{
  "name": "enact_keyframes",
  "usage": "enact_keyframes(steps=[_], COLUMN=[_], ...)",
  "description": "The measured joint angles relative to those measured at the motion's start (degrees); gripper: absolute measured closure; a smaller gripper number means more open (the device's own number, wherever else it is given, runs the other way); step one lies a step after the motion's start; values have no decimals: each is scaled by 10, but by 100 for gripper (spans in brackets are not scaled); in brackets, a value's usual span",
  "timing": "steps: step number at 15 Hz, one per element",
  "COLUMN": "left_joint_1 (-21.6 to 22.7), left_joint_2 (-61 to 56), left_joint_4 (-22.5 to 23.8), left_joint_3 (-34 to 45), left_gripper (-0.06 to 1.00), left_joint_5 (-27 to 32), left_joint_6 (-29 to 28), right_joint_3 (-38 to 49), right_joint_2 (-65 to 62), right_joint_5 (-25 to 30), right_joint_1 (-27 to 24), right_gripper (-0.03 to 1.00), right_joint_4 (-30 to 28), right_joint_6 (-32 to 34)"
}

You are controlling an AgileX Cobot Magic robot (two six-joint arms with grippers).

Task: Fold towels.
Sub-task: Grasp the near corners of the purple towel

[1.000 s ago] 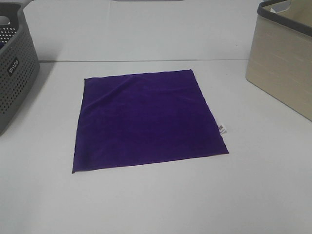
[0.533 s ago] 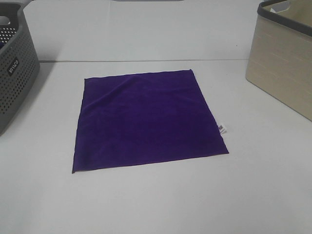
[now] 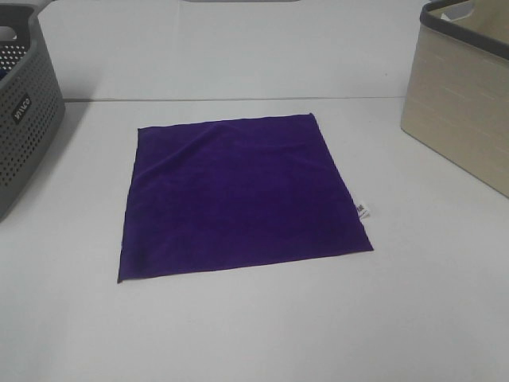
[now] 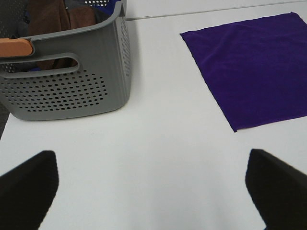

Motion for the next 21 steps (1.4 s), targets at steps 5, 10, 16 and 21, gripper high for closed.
enact_keyframes(steps=[5,10,16,21], left_joint_1=[0,0,0,0], left_joint_2=[0,0,185,509], left_joint_4=[0,0,36,30], left_joint_3=[0,0,-121,-235], left_gripper=[-4,-4,-3,1], left_joint_5=[0,0,54,57], left_joint_6=[0,0,-2,-7], right_joint_3=[0,0,-113,-282], right_joint_2=[0,0,233,646], right_joint_5=[0,0,19,-26], right_joint_1=[0,0,0,0], right_gripper=[-1,-1,-1,-1], right_joint_4=[0,0,3,104], right_joint_6=[0,0,1,-95])
